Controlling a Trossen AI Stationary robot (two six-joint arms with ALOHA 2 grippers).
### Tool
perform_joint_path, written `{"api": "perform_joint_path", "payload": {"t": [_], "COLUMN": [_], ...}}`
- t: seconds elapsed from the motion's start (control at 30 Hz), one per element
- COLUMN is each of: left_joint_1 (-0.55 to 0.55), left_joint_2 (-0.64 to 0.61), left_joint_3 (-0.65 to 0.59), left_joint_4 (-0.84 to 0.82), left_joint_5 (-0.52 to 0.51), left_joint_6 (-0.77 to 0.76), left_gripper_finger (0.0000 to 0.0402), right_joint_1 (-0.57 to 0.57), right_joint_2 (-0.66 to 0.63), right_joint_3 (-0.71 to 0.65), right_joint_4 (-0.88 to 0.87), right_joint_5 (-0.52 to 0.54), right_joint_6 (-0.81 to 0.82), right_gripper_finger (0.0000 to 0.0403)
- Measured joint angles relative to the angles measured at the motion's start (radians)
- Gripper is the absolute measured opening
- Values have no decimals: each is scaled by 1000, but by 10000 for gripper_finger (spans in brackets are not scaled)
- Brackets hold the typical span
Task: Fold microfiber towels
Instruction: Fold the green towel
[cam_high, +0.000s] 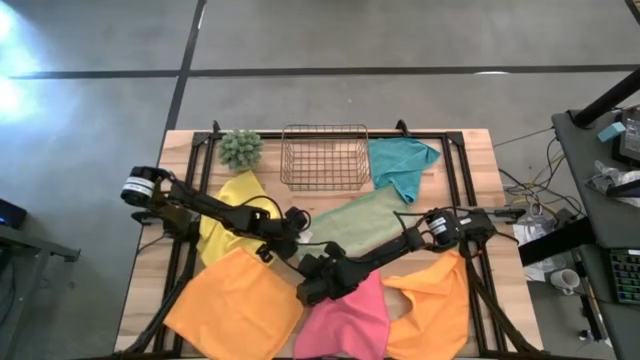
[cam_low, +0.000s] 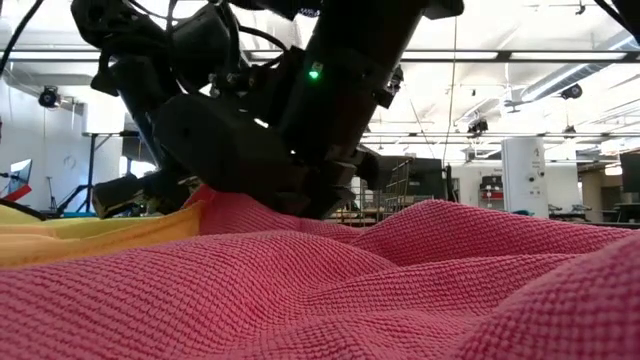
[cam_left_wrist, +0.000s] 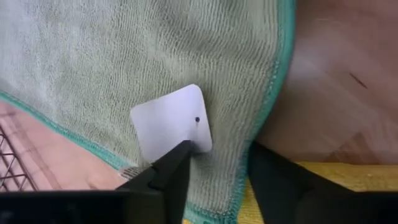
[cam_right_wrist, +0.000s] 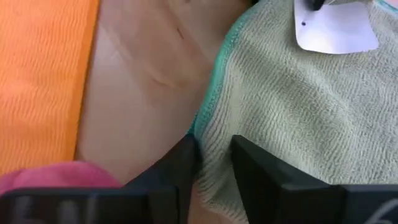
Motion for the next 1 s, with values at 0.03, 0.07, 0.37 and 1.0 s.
{"api": "perform_joint_path", "payload": {"t": [0.03, 0.07, 0.37, 1.0], "left_joint_1": [0, 0, 0, -29], "left_joint_2": [0, 1, -2, -211], "left_joint_3": [-1, -1, -4, 32], "left_joint_4": [1, 4, 14, -192], "left_joint_5": [1, 1, -6, 19], "left_joint_6": [0, 0, -2, -55], "left_gripper_finger": [114, 99, 7, 1], "right_joint_1": [-5, -9, -13, 32], "right_joint_2": [-1, -2, -3, -43], "right_joint_3": [-5, -9, -11, 131], "right_joint_4": [1, 1, 8, -141], "right_joint_5": [-7, -13, -24, -18], "right_joint_6": [0, 0, 9, 131], "right_gripper_finger": [80, 68, 11, 9]}}
